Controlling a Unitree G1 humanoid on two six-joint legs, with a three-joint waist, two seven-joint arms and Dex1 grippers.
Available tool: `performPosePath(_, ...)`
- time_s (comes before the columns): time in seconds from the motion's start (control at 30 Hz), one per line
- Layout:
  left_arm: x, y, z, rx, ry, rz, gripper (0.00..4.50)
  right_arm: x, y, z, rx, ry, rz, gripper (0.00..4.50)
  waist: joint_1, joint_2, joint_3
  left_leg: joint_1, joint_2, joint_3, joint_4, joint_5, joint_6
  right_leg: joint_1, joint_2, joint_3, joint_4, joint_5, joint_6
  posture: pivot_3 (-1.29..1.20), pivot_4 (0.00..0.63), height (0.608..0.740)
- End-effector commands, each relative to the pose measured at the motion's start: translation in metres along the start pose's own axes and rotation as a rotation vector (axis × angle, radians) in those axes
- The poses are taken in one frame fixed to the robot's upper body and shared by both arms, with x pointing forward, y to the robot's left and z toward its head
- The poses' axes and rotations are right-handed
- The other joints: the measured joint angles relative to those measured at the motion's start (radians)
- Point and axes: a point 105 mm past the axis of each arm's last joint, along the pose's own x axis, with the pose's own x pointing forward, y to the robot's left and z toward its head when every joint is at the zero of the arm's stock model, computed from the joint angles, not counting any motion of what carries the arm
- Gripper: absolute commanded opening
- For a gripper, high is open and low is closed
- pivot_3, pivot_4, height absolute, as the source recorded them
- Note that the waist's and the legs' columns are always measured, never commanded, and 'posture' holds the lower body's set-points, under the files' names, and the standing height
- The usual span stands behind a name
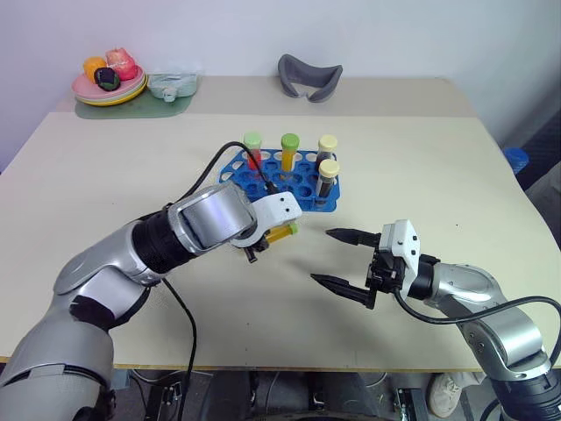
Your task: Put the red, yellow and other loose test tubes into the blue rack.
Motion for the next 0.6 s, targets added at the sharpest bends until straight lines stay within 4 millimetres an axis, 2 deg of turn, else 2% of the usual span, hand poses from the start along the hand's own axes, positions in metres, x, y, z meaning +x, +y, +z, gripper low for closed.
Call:
performPosePath(0.03,-0.008,0.012,-0.001,-0.023,-0.018,0.062,0.89,0.001,0.004,0.012,-0.038,-0.031,0.021,4.50,0.001,0.000,0.000,0.000,0.000,0.000,0.000,0.000,0.000,0.000,-0.001,0.000,0.000,0.000,0.000,0.00,0.150,0.735)
performPosePath(0.1,-0.012,0.014,0.000,-0.019,-0.036,0.069,0.89,0.001,0.003,0.012,-0.039,-0.030,0.022,4.50,0.001,0.000,0.000,0.000,0.000,0.000,0.000,0.000,0.000,0.000,-0.001,0.000,0.000,0.000,0.000,0.00,0.150,0.735)
performPosePath(0.27,-0.040,0.012,0.002,0.009,-0.193,0.060,0.89,0.000,0.003,0.013,-0.043,-0.028,0.017,4.50,0.000,0.000,0.000,0.000,0.000,0.000,0.000,0.000,0.000,-0.001,-0.001,0.000,0.001,0.000,0.000,0.00,0.150,0.735)
performPosePath(0.4,-0.073,0.008,0.000,-0.005,-0.441,0.023,0.89,-0.004,0.001,0.014,-0.043,-0.020,0.001,4.50,-0.002,0.000,0.000,0.000,0.000,0.000,0.000,0.000,0.000,-0.001,-0.001,0.000,0.001,0.000,0.000,0.00,0.150,0.735)
performPosePath(0.5,-0.099,0.007,0.010,-0.038,-0.757,0.032,0.89,-0.005,0.000,0.014,-0.043,-0.018,0.001,4.50,0.003,0.000,0.000,0.000,0.000,0.000,0.000,0.000,0.000,-0.001,-0.002,0.000,0.002,-0.001,0.000,0.00,0.150,0.735)
performPosePath(0.6,-0.106,0.016,0.001,-0.063,-0.919,0.212,0.89,-0.003,-0.004,0.017,-0.049,-0.026,-0.009,4.50,0.001,-0.001,0.000,0.000,0.000,0.000,0.001,0.000,0.000,0.001,-0.002,0.000,0.001,0.000,0.000,0.00,0.150,0.735)
